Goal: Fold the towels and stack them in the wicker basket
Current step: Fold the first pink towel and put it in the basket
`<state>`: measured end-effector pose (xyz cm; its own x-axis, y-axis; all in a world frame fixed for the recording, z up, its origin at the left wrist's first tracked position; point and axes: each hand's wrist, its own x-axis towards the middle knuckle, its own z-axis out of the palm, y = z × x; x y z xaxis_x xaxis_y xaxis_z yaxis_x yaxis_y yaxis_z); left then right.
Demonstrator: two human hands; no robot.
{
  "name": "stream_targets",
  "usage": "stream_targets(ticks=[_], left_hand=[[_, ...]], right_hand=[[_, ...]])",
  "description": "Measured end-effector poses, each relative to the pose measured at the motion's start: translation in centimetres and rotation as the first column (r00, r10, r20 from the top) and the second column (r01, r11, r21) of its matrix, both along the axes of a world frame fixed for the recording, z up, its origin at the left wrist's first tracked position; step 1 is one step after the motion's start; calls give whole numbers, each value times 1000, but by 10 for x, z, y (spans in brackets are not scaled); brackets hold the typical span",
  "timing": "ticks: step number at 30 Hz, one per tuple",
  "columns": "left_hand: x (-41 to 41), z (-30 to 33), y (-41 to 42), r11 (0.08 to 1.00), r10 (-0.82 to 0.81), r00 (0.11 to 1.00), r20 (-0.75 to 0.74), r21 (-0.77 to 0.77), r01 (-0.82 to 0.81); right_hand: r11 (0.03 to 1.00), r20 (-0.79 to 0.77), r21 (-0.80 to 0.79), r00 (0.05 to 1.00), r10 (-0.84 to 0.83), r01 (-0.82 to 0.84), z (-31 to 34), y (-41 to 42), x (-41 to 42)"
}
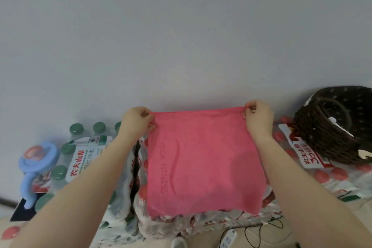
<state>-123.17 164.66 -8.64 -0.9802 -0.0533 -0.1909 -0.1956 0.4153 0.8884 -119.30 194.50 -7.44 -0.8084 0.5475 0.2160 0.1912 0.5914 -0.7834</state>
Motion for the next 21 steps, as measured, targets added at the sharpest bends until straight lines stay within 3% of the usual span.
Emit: stream_targets(ticks=[3, 6, 8, 10, 12, 13, 14, 16, 18, 21], left_hand=[[-7, -11, 6, 997, 61, 998, -28, -39, -62], [-6, -15, 13, 981, 186, 980, -70, -37, -189], [1, -18, 20, 956, 184, 969, -168, -198, -216], [17, -19, 34, 895, 27, 947, -319, -414, -165], [33, -19, 54, 827, -259, 853, -454, -560, -46], [40, -19, 64, 769, -437, 782, -445, -635, 68], [45, -23, 71, 661, -605, 719, -341, -719, 215], [51, -33, 74, 404, -762, 646, -55, -819, 407], [55, -45, 64, 323, -731, 680, 50, -854, 409], [57, -54, 40, 370, -676, 736, 20, -855, 363]], right_hand=[[993, 29, 117, 999, 21, -24, -12, 4, -10], [999, 49, -13, 998, 42, -41, -24, 2, -15], [998, 111, 6, 992, 59, -60, -34, -4, -10], [973, 150, 164, 979, 139, -163, -38, -17, 1], [833, 191, 349, 903, 385, -429, -40, -35, 13], [706, 279, 393, 808, 519, -589, -41, -43, 17], [566, 397, 402, 694, 601, -720, -43, -50, 20], [382, 599, 388, 545, 587, -839, -48, -52, 23], [373, 647, 420, 561, 516, -827, -50, -40, 23], [477, 662, 441, 634, 400, -760, -55, -9, 36]])
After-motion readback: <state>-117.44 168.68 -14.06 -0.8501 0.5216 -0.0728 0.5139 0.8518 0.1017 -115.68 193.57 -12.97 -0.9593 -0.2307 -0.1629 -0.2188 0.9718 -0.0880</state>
